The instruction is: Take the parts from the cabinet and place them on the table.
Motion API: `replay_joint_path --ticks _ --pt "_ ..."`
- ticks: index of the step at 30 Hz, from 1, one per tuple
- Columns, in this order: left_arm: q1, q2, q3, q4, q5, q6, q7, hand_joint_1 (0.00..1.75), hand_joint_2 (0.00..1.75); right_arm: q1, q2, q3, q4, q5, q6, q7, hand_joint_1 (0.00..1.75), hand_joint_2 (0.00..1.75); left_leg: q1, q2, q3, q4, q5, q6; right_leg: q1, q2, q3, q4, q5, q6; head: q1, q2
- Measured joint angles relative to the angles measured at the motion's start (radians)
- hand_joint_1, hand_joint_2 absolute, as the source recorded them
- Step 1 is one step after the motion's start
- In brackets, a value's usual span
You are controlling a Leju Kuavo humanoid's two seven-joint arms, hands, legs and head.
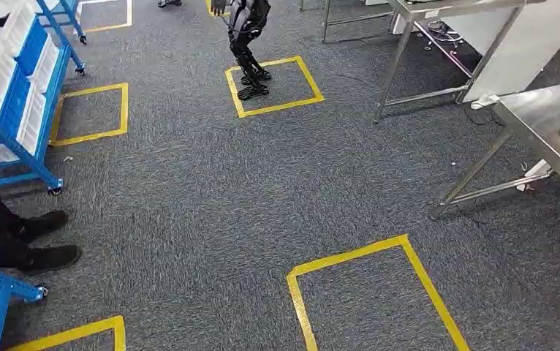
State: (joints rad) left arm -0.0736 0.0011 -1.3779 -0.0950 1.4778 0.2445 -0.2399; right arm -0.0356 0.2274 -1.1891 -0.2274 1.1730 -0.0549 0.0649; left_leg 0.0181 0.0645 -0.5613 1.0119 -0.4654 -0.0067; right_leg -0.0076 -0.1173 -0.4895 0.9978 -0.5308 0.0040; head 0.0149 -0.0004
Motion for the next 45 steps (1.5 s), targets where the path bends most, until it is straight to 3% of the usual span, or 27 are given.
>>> replay_joint_path --ticks 3,5,8,9,11,12,13,14,18,20,21,23,25,27,28,29,30,33,34,35,36,38,39,41,43,44,45 --pt "0.005 0.001 0.0 0.0 0.0 0.0 0.0 0.0 0.0 -0.01 0.001 0.0 0.0 0.0 0.0 0.0 0.0 0.0 0.002 -0.031 0.004 -0.012 0.006 0.023 -0.005 -0.018 0.01 -0.004 -0.007 0.02 0.001 0.0" --pt "0.003 0.0 0.0 0.0 0.0 0.0 0.0 0.0 0.0 -0.005 0.001 0.0 0.0 0.0 0.0 0.0 0.0 0.0 0.002 -0.049 0.002 -0.018 0.013 0.036 -0.01 0.085 -0.02 0.073 -0.066 0.023 0.002 0.0" --pt "0.0 0.001 0.0 0.0 0.0 0.0 0.0 0.0 0.0 -0.002 0.001 0.0 0.001 0.0 0.0 0.0 0.0 0.0 -0.007 -0.087 -0.005 -0.017 0.014 0.045 -0.006 0.115 -0.146 0.311 -0.165 0.02 0.002 0.0" --pt "0.0 0.001 0.0 0.0 0.0 0.0 0.0 0.0 0.0 0.0 0.001 0.0 0.001 0.0 0.0 0.0 0.0 0.0 -0.011 -0.103 -0.003 -0.017 0.014 0.046 -0.005 0.116 -0.165 0.337 -0.156 0.016 0.001 0.0" --pt "0.002 0.001 0.0 0.0 0.0 0.0 0.0 0.0 0.0 0.0 0.001 0.0 0.002 0.0 0.0 0.0 0.0 0.0 -0.018 -0.137 0.004 -0.017 0.013 0.047 0.002 0.122 -0.13 0.234 -0.061 -0.001 0.001 0.0" --pt "0.002 0.0 0.0 0.0 0.0 0.0 0.0 0.0 0.0 0.001 0.001 0.0 0.002 0.0 0.0 0.0 0.0 0.0 -0.019 -0.154 0.01 -0.017 0.012 0.048 0.009 0.142 -0.086 0.125 0.004 -0.015 0.001 0.0" --pt "0.001 -0.002 0.0 0.0 0.0 0.0 0.0 0.0 0.0 0.004 0.0 0.0 0.002 0.0 0.0 0.0 0.0 0.0 -0.017 -0.165 0.01 -0.017 0.011 0.048 0.018 0.186 -0.054 0.039 0.049 -0.03 0.002 0.0" --pt "-0.003 -0.007 0.0 0.0 0.0 0.0 0.0 0.0 0.0 0.005 -0.004 0.0 0.002 0.0 0.0 0.0 0.0 0.0 -0.021 -0.175 0.008 -0.014 0.009 0.044 0.016 0.211 -0.045 0.018 0.037 -0.043 0.001 0.0" --pt "0.006 -0.007 0.0 0.0 0.0 0.0 0.0 0.0 0.0 -0.006 -0.003 0.0 0.002 0.0 0.0 0.0 0.0 0.0 -0.012 -0.216 -0.002 -0.033 0.021 0.02 0.018 0.17 -0.028 -0.025 0.05 -0.057 0.003 0.0" --pt "0.006 -0.006 0.0 0.0 0.0 0.0 0.0 0.0 0.0 0.0 -0.002 0.0 0.002 0.0 0.0 0.0 0.0 0.0 -0.016 -0.111 -0.019 0.023 -0.019 0.018 0.007 0.141 0.001 -0.068 0.064 -0.053 0.002 0.0" --pt "0.003 -0.006 0.0 0.0 0.0 0.0 0.0 0.0 0.0 0.003 -0.002 0.0 0.002 0.0 0.0 0.0 0.0 0.0 -0.012 -0.089 -0.054 0.086 -0.056 0.01 0.007 0.123 0.004 -0.071 0.064 -0.052 0.003 0.0" --pt "-0.002 -0.005 0.0 0.0 0.0 0.0 0.0 0.0 0.0 0.004 -0.001 0.0 0.002 0.0 0.0 0.0 0.0 0.0 0.0 -0.08 -0.137 0.242 -0.12 -0.007 0.005 0.087 0.003 -0.067 0.056 -0.045 0.003 0.0" --pt "0.001 -0.003 0.0 0.0 0.0 0.0 0.0 0.0 0.0 0.004 0.0 0.0 0.002 0.0 0.0 0.0 0.0 0.0 0.014 -0.073 -0.148 0.255 -0.093 -0.024 -0.002 0.06 0.006 -0.06 0.045 -0.033 0.002 0.0" --pt "0.005 0.0 0.0 0.0 0.0 0.0 0.0 0.0 0.0 0.003 0.0 0.0 0.002 0.0 0.0 0.0 0.0 0.0 0.031 -0.052 -0.066 0.094 -0.002 -0.045 -0.016 0.036 0.014 -0.042 0.026 -0.013 0.002 0.0" --pt "0.004 -0.002 0.0 0.0 0.0 0.0 0.0 0.0 0.0 0.003 -0.001 0.0 0.002 0.0 0.0 0.0 0.0 0.0 0.04 -0.012 -0.023 0.006 0.027 -0.06 -0.017 0.024 0.015 -0.024 0.011 0.002 0.002 0.0" --pt "0.001 -0.011 0.0 -0.003 0.0 -0.001 0.0 0.0 0.0 0.004 -0.008 0.0 0.001 0.0 -0.001 0.0 0.0 0.0 0.028 -0.004 -0.026 0.024 0.008 -0.058 -0.014 0.019 0.01 -0.013 -0.002 0.013 0.0 0.0" --pt "0.001 -0.007 0.0 -0.003 0.0 -0.001 0.0 0.0 0.0 0.002 -0.006 0.0 0.002 0.0 0.0 0.0 0.0 0.0 0.031 -0.016 -0.029 0.021 0.009 -0.03 -0.007 0.011 0.008 0.002 -0.01 0.022 0.006 0.0" --pt "0.005 -0.003 0.0 -0.003 0.0 0.0 0.0 0.0 0.0 -0.008 -0.005 0.0 0.002 0.0 0.0 0.0 0.0 0.0 0.021 -0.041 -0.035 0.032 -0.001 0.001 -0.019 -0.003 0.019 0.0 -0.015 0.031 0.005 0.0" --pt "0.005 0.0 0.0 -0.002 0.0 0.0 0.0 0.0 0.0 -0.01 -0.001 0.001 0.003 0.0 0.0 0.0 0.0 0.0 0.02 -0.052 -0.033 0.03 0.0 0.012 -0.027 0.017 0.022 0.007 -0.03 0.035 0.007 0.0" --pt "0.004 0.0 0.0 -0.002 0.0 0.0 0.0 0.0 0.0 -0.008 -0.001 0.0 0.003 0.0 0.0 0.0 0.0 0.0 0.017 -0.058 -0.033 0.029 0.001 0.016 -0.028 0.067 0.004 0.046 -0.062 0.031 0.006 0.0" --pt "0.002 0.0 0.0 -0.002 0.0 0.0 0.0 0.0 0.0 -0.007 -0.001 0.0 0.004 0.0 0.0 0.0 0.0 0.0 0.012 -0.068 -0.034 0.028 0.001 0.019 -0.024 0.093 -0.034 0.119 -0.103 0.026 0.007 0.0" --pt "0.0 0.0 0.0 -0.002 0.0 0.001 0.0 0.0 0.0 -0.005 -0.001 0.0 0.005 0.0 0.0 0.0 0.0 0.0 -0.001 -0.087 -0.036 0.028 0.001 0.029 -0.015 0.107 -0.125 0.287 -0.167 0.012 0.006 0.0" --pt "0.0 0.0 0.0 -0.002 0.0 0.001 0.0 0.0 0.0 -0.004 -0.001 0.0 0.005 0.0 0.0 0.0 0.0 0.0 -0.008 -0.099 -0.035 0.028 0.0 0.033 -0.005 0.109 -0.159 0.338 -0.168 0.002 0.006 0.0" --pt "0.001 0.0 0.0 -0.002 0.0 0.0 0.0 0.0 0.0 -0.001 -0.001 0.0 0.005 0.0 0.0 0.0 0.0 0.0 -0.017 -0.126 -0.029 0.028 -0.001 0.036 0.021 0.118 -0.155 0.281 -0.093 -0.026 0.006 0.0" --pt "0.001 -0.005 0.0 -0.002 0.0 0.0 0.0 0.0 0.0 0.001 -0.002 0.0 0.005 0.0 0.0 0.0 0.0 0.0 -0.018 -0.149 -0.022 0.027 -0.002 0.038 0.054 0.143 -0.085 0.097 0.02 -0.061 0.006 0.0" --pt "0.001 -0.009 0.0 -0.003 0.0 0.0 0.0 0.0 0.0 0.002 -0.005 0.0 0.005 0.0 0.0 0.0 0.0 0.0 -0.016 -0.157 -0.022 0.025 -0.001 0.039 0.068 0.171 -0.062 0.039 0.029 -0.082 0.006 0.0" --pt "0.0 -0.011 0.0 -0.003 0.0 0.0 0.0 0.0 0.0 0.001 -0.009 0.0 0.005 0.0 0.0 0.0 0.0 0.0 -0.019 -0.165 -0.022 0.025 -0.001 0.038 0.065 0.165 -0.06 0.029 0.034 -0.088 0.007 0.0"
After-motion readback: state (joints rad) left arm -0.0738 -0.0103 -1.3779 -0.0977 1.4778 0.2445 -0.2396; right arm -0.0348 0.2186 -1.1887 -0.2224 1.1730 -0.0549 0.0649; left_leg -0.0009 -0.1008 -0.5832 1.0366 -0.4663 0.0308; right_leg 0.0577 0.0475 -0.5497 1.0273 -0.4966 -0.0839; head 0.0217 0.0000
